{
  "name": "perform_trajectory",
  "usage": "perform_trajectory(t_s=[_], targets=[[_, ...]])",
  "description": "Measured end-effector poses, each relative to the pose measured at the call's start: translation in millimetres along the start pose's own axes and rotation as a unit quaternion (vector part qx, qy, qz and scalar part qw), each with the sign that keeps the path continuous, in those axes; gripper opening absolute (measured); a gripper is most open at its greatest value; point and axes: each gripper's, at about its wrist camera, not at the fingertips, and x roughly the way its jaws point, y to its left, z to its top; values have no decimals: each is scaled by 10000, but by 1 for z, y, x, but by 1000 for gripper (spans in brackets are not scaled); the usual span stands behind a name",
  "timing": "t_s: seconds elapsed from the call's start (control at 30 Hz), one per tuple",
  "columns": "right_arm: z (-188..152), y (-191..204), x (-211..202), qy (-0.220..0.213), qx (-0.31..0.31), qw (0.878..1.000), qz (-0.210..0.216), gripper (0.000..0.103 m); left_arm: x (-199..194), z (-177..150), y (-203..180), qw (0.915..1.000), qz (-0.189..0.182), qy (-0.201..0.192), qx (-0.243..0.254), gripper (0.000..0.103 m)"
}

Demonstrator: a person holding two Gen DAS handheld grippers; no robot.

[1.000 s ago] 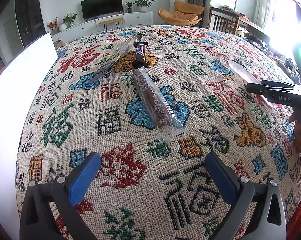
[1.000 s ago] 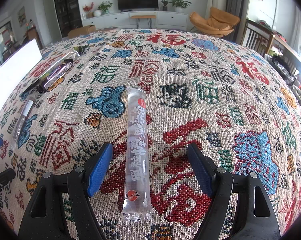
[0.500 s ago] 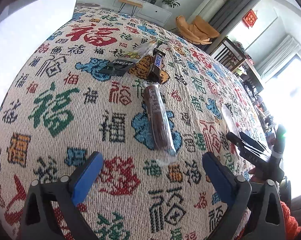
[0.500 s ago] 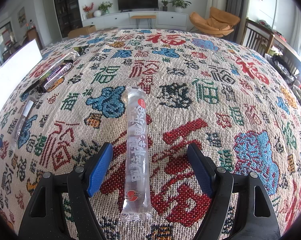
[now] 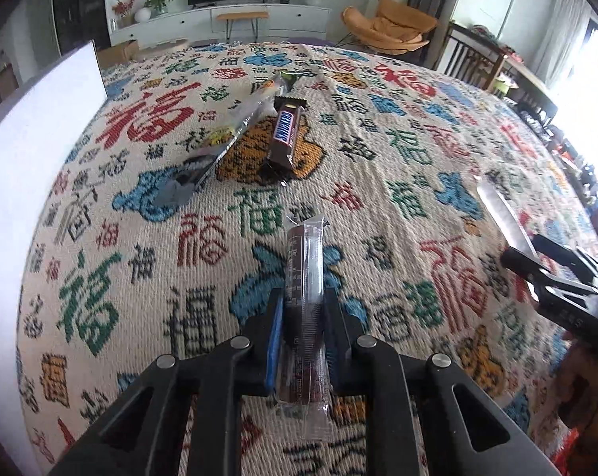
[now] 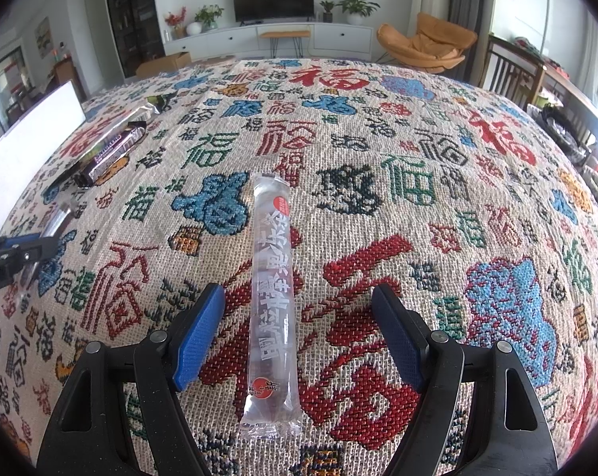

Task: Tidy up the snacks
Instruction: 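Grasp the brown chocolate bar pack with the left tool while the right tool holds the stick pack, then carry both packs over the white box and open both tools to drop them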

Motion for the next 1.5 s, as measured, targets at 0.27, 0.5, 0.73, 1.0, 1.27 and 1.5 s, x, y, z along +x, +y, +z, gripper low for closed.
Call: perform_trajectory(t_s=[0.27, 0.5, 0.73, 1.0, 1.27, 1.5], targets=[[1, -1, 0, 71, -15, 9997, 231, 88, -53, -39, 19, 9957, -802, -252, -388, 18], [49, -26, 6, 1480, 970, 9760, 1267, 85, -78, -51, 30, 9925, -945, -532, -558, 18], [60, 9, 26, 1957, 158, 9792, 511, 55, -110, -58, 41, 9875, -1142, -821, -706, 18], [59, 21, -1, 1772, 281, 9806, 794, 19, -157, -60, 63, 9744, -1455, -1318, -1093, 18], [124, 144, -88, 893, 159, 9619, 2578, 19, -223, -38, 134, 9577, -1371, -1955, -1609, 18], [151, 316, -121, 730, -420, 9207, 3811, 19, -257, -38, 237, 9584, -17, -1978, -2059, 18]])
